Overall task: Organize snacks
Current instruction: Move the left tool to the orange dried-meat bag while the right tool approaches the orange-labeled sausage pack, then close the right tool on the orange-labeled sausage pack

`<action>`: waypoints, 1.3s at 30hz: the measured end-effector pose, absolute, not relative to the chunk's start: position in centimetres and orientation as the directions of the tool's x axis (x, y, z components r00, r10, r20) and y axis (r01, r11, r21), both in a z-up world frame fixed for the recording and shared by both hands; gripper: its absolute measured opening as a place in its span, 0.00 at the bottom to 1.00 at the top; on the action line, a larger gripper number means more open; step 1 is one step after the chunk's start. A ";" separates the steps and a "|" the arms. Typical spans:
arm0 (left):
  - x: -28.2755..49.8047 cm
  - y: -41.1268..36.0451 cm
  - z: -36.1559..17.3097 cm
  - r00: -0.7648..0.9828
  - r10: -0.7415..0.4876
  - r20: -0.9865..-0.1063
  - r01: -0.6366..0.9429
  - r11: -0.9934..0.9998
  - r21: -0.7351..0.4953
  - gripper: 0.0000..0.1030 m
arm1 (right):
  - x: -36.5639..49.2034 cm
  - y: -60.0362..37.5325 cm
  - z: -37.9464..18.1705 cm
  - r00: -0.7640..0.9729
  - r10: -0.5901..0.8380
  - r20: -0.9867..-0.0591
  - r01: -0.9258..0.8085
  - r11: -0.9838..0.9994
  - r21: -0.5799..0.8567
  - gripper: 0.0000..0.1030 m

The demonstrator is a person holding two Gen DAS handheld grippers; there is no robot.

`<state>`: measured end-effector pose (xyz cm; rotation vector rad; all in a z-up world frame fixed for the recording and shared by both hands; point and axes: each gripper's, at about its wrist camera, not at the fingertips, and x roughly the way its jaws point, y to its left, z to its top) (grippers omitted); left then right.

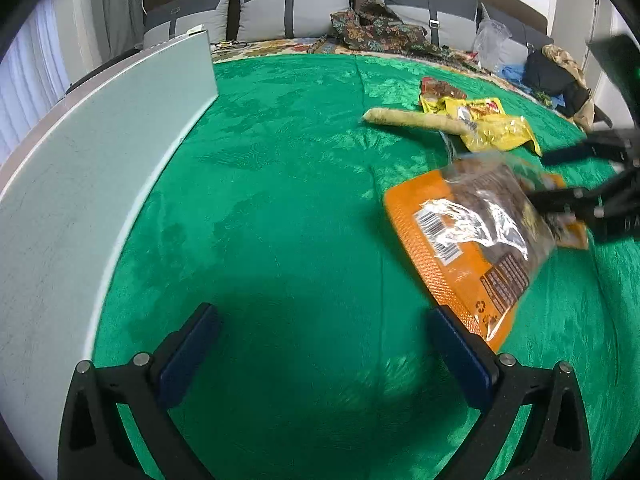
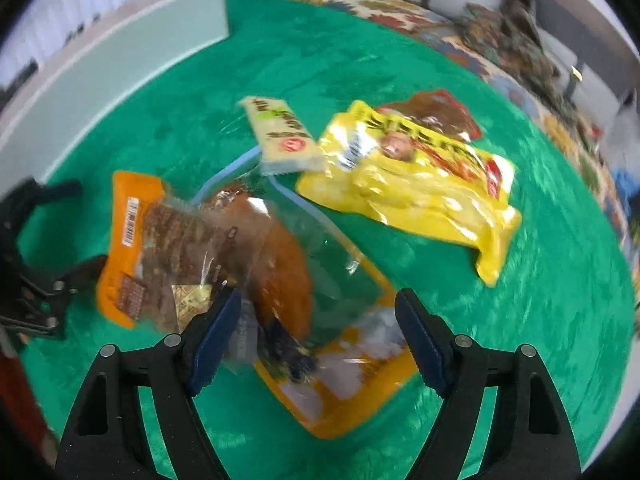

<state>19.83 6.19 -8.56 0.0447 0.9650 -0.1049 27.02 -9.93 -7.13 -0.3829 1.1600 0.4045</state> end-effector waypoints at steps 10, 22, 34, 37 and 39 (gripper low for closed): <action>17.1 8.7 -5.4 0.429 -0.393 -0.814 0.238 0.918 -0.317 1.00 | 29.2 -7.3 -7.9 0.234 0.242 -0.942 -0.588 0.806 0.061 0.83; 22.0 3.6 -4.1 0.394 -0.315 -0.864 0.440 0.889 -0.124 1.00 | 25.1 -13.4 -7.6 0.221 0.188 -0.957 -0.201 0.969 0.144 0.43; 27.7 -3.4 -5.3 0.331 -0.369 -0.869 0.589 0.800 -0.115 1.00 | 16.0 -19.8 -6.7 0.402 0.177 -0.898 0.063 0.974 0.220 0.53; 27.4 -4.3 -6.5 0.304 -0.366 -0.880 0.620 0.777 -0.108 1.00 | 12.7 -19.5 -5.8 0.449 0.170 -0.877 0.065 0.973 0.222 0.54; 27.1 -4.6 -7.3 0.272 -0.372 -0.887 0.626 0.769 -0.131 1.00 | 10.6 -17.3 -6.1 0.435 0.218 -0.873 -0.010 0.971 0.237 0.54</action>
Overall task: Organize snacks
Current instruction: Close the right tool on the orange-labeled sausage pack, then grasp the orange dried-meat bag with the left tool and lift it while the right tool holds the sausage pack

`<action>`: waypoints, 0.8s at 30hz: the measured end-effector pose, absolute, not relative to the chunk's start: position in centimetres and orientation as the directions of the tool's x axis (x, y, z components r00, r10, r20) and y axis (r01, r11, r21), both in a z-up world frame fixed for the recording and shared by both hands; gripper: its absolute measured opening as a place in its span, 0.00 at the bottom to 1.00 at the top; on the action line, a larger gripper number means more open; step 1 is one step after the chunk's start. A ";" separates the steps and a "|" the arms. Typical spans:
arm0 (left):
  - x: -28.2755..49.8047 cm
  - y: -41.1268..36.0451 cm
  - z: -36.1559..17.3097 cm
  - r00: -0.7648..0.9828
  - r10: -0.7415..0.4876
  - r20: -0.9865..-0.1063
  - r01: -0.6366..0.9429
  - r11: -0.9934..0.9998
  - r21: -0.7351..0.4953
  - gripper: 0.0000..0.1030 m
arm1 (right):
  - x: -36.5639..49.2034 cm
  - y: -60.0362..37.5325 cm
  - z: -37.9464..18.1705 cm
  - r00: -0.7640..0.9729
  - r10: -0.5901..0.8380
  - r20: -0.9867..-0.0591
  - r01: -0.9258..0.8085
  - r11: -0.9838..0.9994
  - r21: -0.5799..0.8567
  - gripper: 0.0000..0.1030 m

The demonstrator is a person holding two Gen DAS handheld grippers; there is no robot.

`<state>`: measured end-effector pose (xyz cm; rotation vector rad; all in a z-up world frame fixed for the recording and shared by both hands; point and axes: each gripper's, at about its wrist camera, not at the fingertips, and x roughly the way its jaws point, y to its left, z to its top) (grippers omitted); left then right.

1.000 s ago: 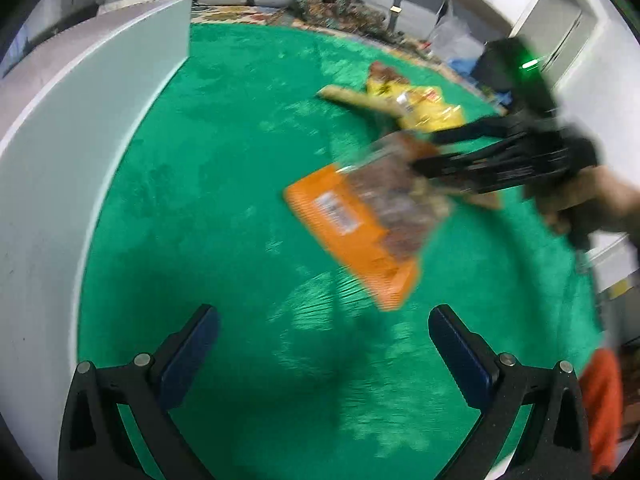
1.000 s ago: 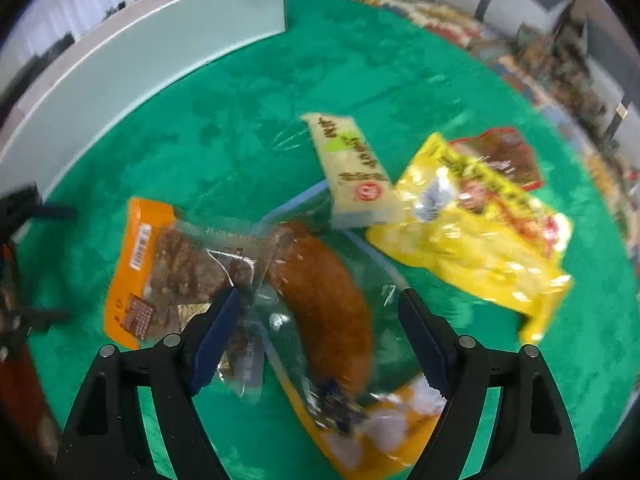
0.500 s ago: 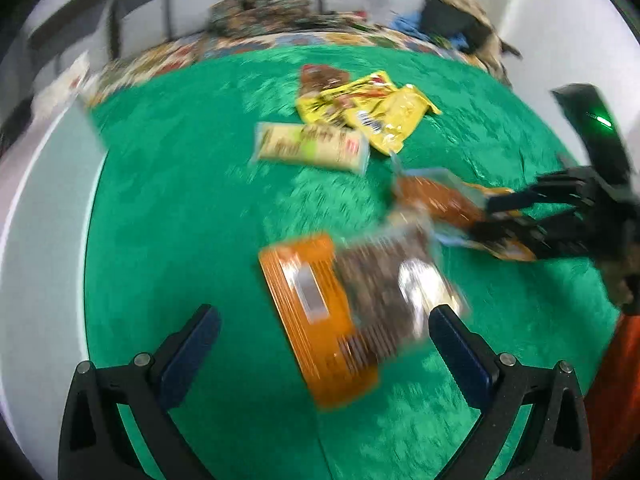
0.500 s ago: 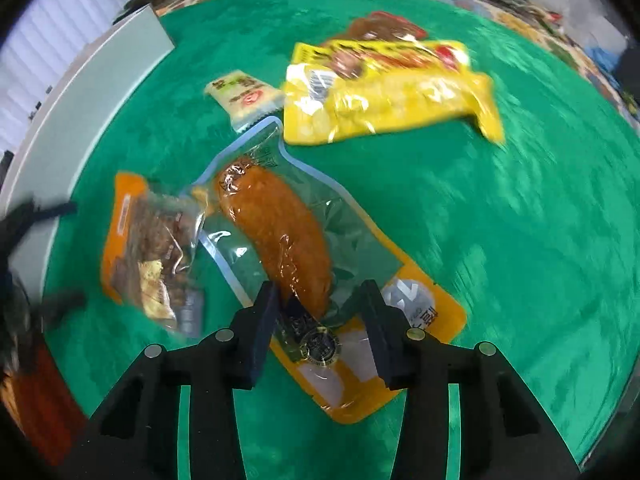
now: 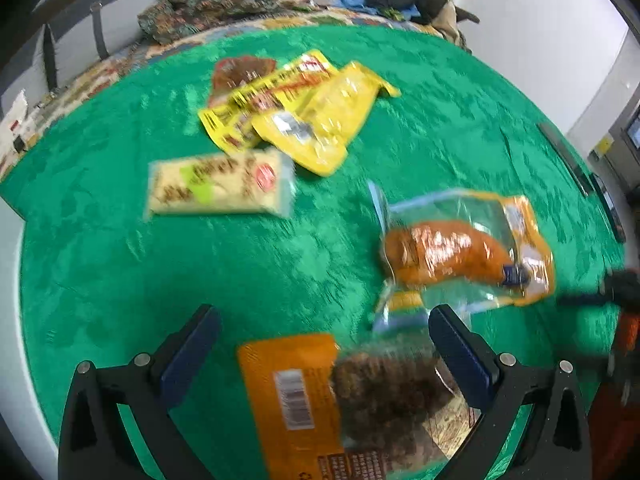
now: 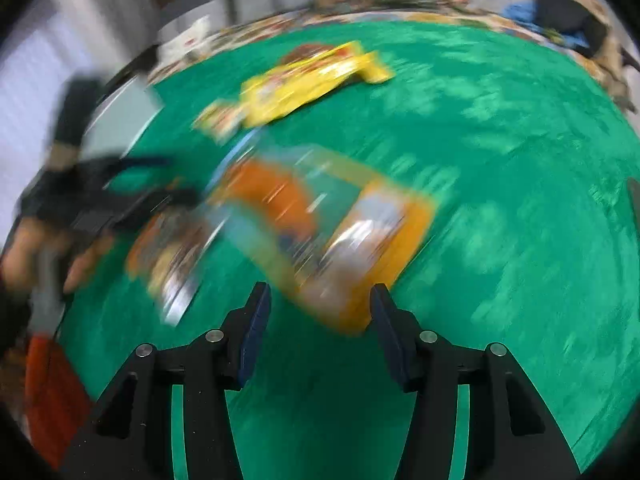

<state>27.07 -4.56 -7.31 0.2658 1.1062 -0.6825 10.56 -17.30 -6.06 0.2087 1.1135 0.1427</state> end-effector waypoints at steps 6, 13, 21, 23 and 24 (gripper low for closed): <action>23.2 -2.9 -7.2 0.185 -0.411 -0.893 0.655 0.729 -0.200 1.00 | 8.1 -10.3 -7.1 0.453 0.187 -0.872 -0.225 0.970 0.091 0.56; 16.1 1.4 -7.1 0.155 -0.368 -0.917 0.678 0.714 -0.172 1.00 | 12.0 -10.9 -7.3 0.491 0.132 -0.861 -0.102 0.990 0.093 0.54; 14.6 3.1 -3.6 0.201 -0.419 -0.886 0.641 0.740 -0.205 1.00 | 12.4 -8.5 -7.0 0.460 0.165 -0.872 -0.202 0.976 0.078 0.54; 14.0 1.8 -3.3 0.250 -0.347 -0.904 0.706 0.705 -0.075 1.00 | 12.7 -9.0 -6.4 0.487 0.130 -0.864 -0.164 0.985 0.056 0.54; 13.9 1.0 -3.4 0.262 -0.321 -0.910 0.739 0.673 -0.025 1.00 | 12.7 -9.9 -5.7 0.505 0.136 -0.852 -0.121 0.989 0.086 0.54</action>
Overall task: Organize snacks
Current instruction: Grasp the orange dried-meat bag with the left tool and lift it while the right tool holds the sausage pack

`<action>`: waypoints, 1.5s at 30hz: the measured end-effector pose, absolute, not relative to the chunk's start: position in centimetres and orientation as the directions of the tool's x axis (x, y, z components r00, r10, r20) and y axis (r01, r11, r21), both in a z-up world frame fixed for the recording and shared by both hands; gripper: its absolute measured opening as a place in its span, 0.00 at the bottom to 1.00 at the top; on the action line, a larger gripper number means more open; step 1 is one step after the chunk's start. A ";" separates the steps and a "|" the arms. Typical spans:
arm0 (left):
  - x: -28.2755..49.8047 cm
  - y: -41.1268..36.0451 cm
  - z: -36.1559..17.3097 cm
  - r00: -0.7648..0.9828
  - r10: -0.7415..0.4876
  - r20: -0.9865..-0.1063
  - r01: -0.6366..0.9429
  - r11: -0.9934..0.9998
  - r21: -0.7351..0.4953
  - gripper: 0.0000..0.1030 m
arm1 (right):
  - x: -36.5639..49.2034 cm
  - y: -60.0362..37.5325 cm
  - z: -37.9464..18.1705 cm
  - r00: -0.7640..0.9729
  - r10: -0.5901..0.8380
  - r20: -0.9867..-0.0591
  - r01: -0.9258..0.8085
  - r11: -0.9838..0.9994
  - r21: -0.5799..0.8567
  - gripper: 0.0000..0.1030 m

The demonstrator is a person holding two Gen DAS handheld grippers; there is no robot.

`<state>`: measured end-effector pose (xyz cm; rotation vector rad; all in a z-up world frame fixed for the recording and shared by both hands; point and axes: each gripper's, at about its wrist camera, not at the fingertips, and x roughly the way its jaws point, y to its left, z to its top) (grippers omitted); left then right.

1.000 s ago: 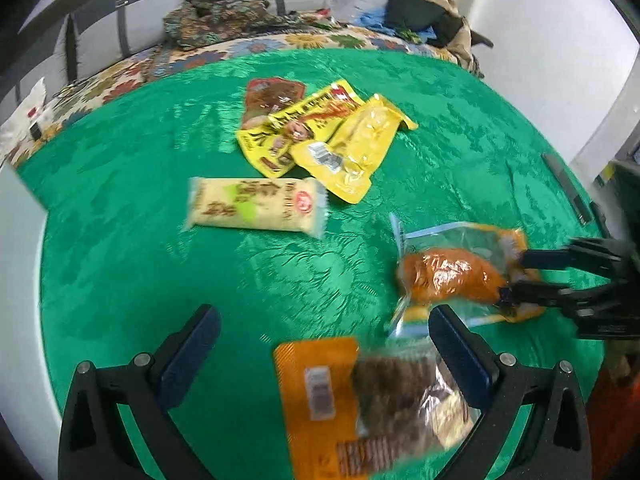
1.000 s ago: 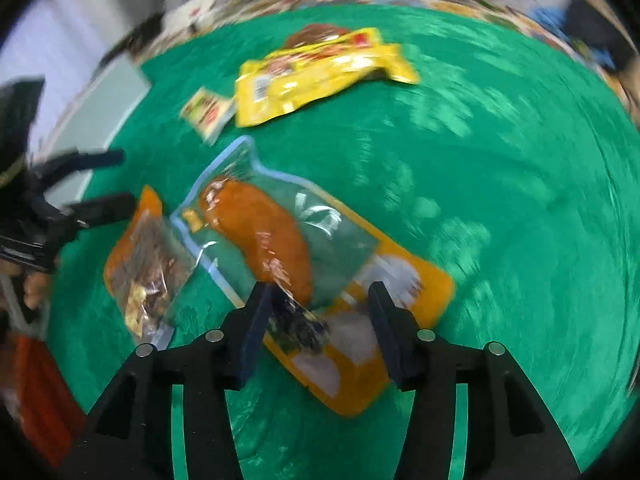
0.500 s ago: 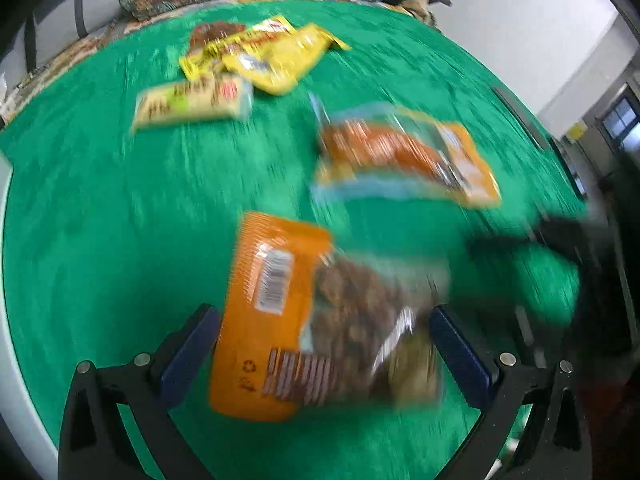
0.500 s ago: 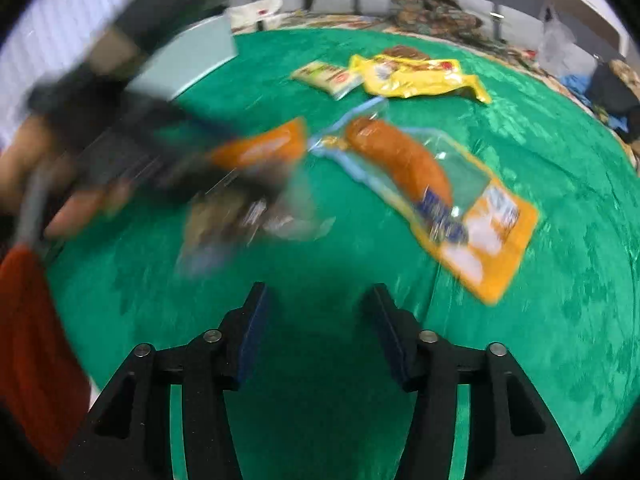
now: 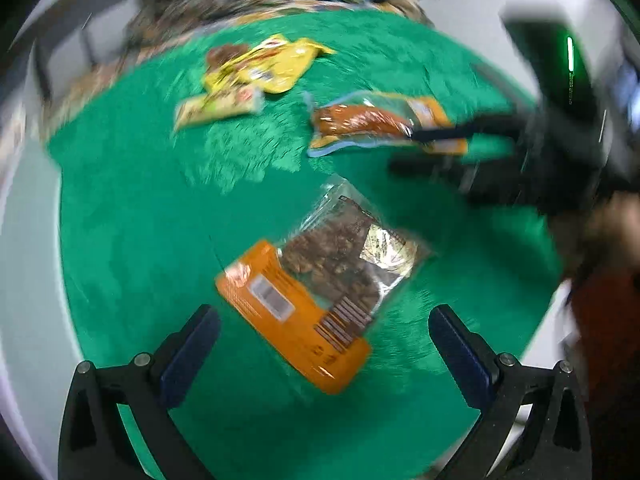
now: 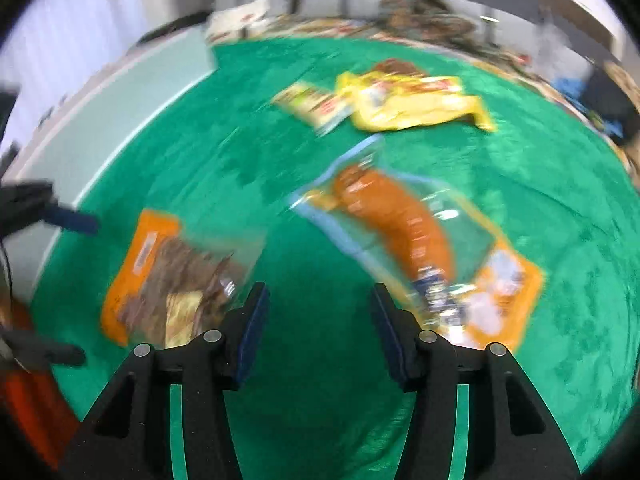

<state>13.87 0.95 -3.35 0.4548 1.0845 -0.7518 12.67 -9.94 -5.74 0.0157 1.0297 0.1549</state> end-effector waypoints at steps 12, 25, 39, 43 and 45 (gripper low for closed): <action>18.2 -4.1 -7.5 0.190 -0.289 -0.938 0.823 0.568 -0.008 1.00 | 5.3 -14.3 -4.9 0.488 0.171 -0.856 -0.047 0.984 0.169 0.55; 16.8 -1.8 -6.3 0.325 -0.321 -0.889 0.681 0.732 -0.016 0.69 | 14.9 -13.2 -3.9 0.398 0.100 -0.912 -0.430 0.898 -0.090 0.66; 15.4 5.0 -4.6 0.431 -0.350 -0.832 0.423 0.893 -0.156 0.59 | 24.7 -12.2 -7.2 0.161 0.137 -0.977 -0.353 0.933 0.072 0.35; 14.4 6.8 -2.5 0.479 -0.373 -0.795 0.384 0.903 -0.192 0.59 | 23.5 -14.8 -6.6 0.163 0.190 -0.968 -0.261 0.955 0.143 0.33; 13.9 7.8 -1.1 0.502 -0.385 -0.775 0.367 0.906 -0.212 0.59 | 22.9 -16.3 -5.7 0.185 0.258 -0.948 -0.194 0.956 0.222 0.32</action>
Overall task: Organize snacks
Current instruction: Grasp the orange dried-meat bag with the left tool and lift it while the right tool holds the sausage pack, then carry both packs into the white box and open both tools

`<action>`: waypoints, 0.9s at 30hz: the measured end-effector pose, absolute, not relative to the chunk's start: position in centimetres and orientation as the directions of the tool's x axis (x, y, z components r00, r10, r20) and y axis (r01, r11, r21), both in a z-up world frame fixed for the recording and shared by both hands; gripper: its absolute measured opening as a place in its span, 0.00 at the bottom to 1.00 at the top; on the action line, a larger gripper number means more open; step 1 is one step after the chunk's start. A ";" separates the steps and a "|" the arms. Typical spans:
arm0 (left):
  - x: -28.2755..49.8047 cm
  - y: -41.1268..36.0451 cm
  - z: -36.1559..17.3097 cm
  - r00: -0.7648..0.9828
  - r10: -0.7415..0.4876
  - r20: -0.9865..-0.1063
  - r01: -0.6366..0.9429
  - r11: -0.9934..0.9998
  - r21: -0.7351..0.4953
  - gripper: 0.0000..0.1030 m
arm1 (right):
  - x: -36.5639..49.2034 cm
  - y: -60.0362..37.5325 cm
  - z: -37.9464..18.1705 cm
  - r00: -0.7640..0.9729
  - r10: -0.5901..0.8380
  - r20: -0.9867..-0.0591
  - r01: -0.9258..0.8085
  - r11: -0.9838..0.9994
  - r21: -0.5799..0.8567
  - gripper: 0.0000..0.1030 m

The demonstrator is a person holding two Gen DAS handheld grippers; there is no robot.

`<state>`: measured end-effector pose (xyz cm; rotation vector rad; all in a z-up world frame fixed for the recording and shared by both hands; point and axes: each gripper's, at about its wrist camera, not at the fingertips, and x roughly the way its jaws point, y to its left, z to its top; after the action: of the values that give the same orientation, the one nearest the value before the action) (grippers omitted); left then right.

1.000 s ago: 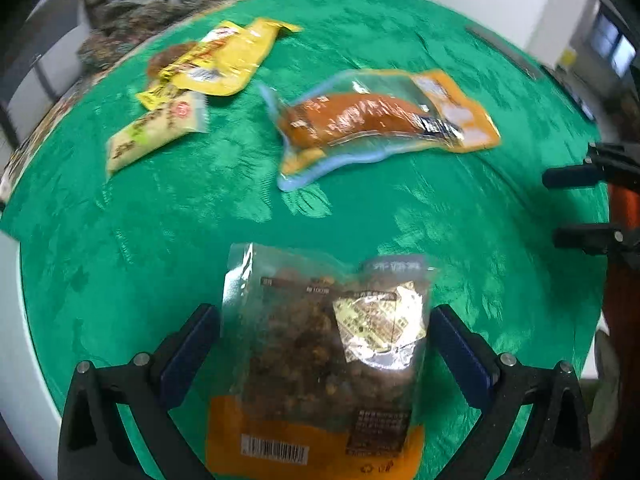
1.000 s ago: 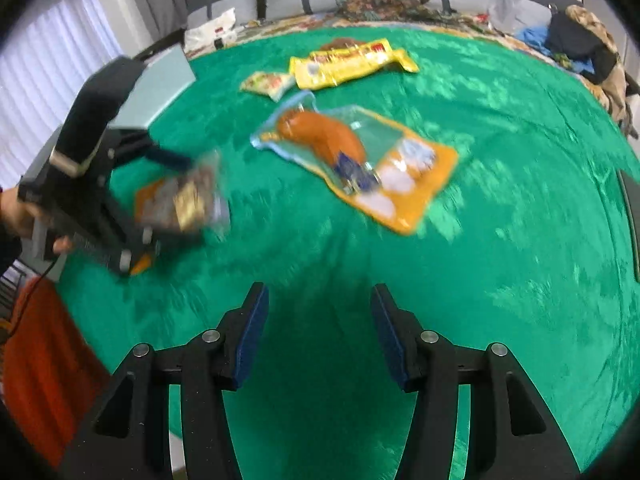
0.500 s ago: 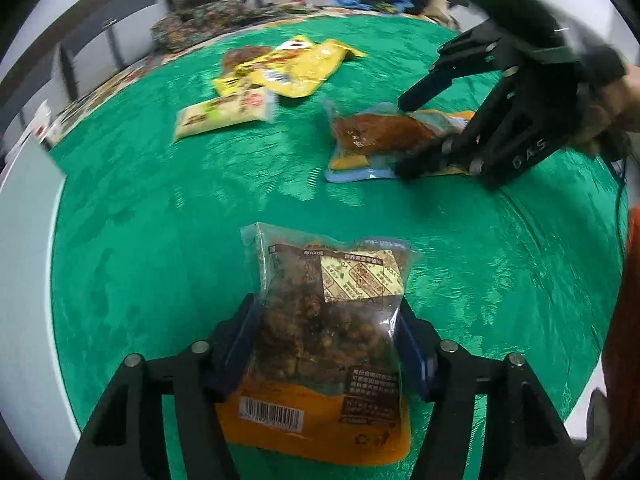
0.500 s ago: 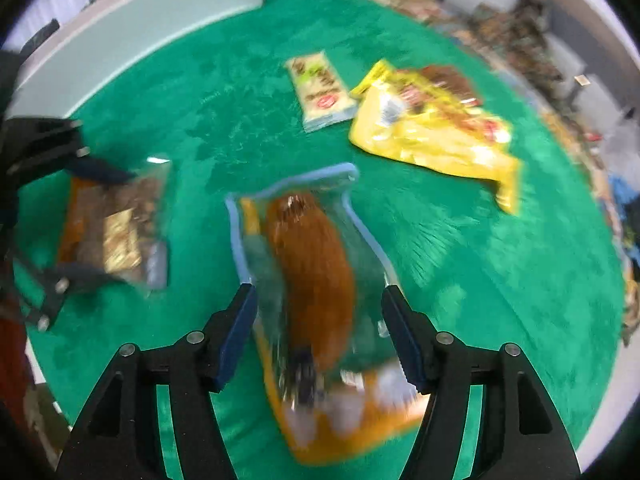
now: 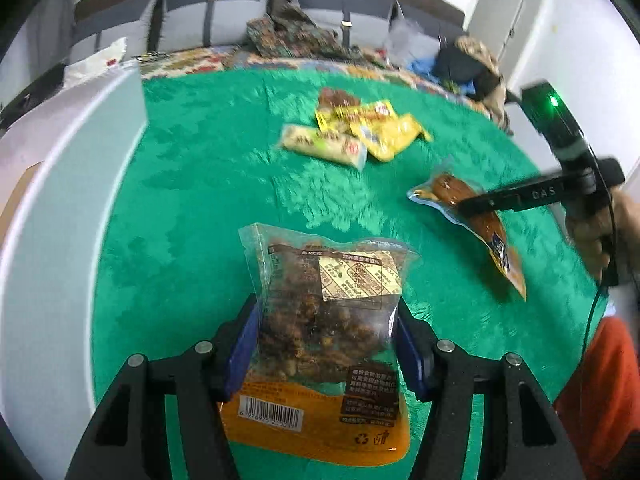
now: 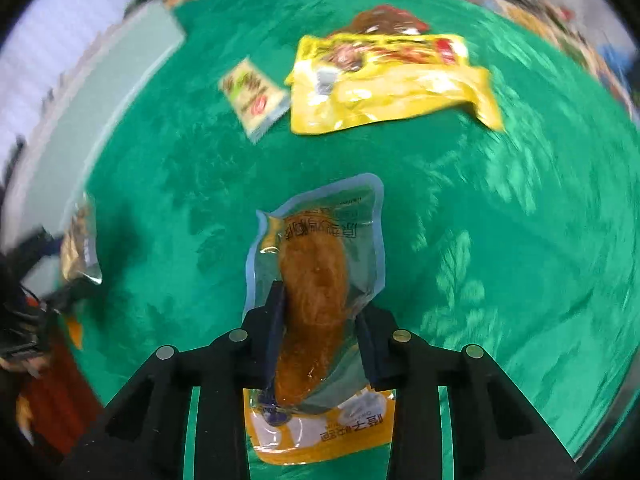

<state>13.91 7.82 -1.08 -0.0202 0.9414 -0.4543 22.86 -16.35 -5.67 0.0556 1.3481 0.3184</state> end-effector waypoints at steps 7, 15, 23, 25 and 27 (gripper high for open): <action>13.1 11.2 2.7 0.565 -0.414 -0.714 0.277 0.910 -0.308 0.59 | 20.3 -20.9 -4.0 0.292 0.525 -0.800 0.059 0.825 0.563 0.33; 11.4 22.9 9.4 0.710 -0.281 -0.646 0.089 0.946 -0.313 0.59 | 21.4 -10.4 3.4 0.337 0.737 -0.585 -0.084 0.643 0.761 0.34; 10.8 35.1 8.9 0.704 0.052 -0.708 -0.195 0.973 -0.123 0.59 | 24.9 10.2 9.9 0.228 0.837 -0.498 -0.329 0.547 0.770 0.37; 11.0 37.0 7.6 0.683 0.098 -0.724 -0.235 0.968 -0.090 0.59 | 25.2 14.3 9.5 0.198 0.833 -0.517 -0.346 0.552 0.758 0.39; 11.4 38.4 6.2 0.652 0.137 -0.746 -0.275 0.959 -0.065 0.62 | 25.0 17.9 8.3 0.202 0.813 -0.546 -0.340 0.581 0.739 0.50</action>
<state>11.42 38.41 6.16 -0.1782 0.8295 0.2352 24.96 17.87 8.27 0.5231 1.0901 0.8578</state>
